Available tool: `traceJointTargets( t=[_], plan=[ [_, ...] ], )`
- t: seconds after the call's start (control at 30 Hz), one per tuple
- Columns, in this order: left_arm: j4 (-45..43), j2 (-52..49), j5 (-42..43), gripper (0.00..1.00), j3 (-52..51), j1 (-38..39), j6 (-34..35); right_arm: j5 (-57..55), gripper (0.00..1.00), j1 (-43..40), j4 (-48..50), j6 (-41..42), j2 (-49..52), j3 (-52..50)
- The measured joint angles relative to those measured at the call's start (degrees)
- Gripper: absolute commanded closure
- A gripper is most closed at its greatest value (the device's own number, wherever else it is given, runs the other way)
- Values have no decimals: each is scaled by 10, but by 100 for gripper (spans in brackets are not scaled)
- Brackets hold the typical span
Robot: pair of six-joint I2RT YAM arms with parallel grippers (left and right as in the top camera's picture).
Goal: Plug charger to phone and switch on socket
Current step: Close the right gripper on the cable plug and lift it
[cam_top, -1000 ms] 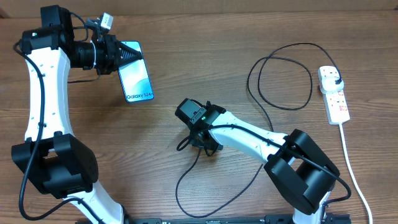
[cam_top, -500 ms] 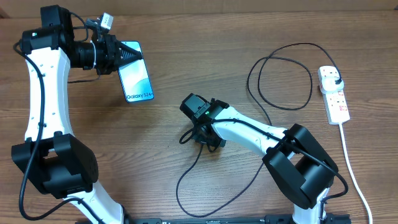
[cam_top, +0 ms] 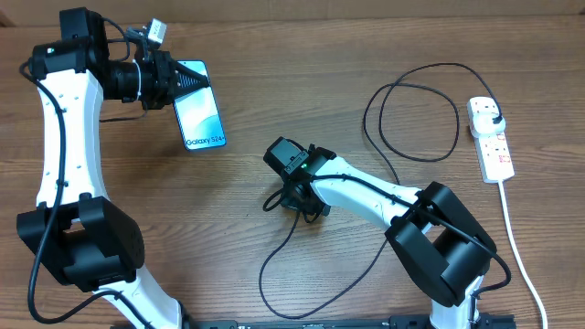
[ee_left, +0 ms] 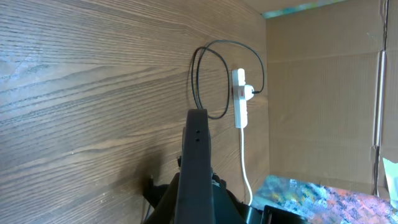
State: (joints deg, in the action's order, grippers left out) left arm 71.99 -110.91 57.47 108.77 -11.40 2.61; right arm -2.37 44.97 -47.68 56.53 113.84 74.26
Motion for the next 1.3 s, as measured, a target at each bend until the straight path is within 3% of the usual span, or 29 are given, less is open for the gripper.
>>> traceJointTargets(
  t=[0.4,0.6,0.83,0.97,1.3],
  plan=[
    [-7,0,28,96,0,0,-1,71,96,-32,-4,-43,3,16],
    [-43,0,106,96,0,0,-1,242,96,-83,113,-122,3,27],
    [-74,0,170,96,0,0,0,443,96,-146,279,-156,3,29],
    [-159,0,201,96,-1,0,30,530,96,-175,354,-158,3,29],
    [-400,0,236,96,-4,0,188,664,96,-200,491,-144,3,30]
  ],
)
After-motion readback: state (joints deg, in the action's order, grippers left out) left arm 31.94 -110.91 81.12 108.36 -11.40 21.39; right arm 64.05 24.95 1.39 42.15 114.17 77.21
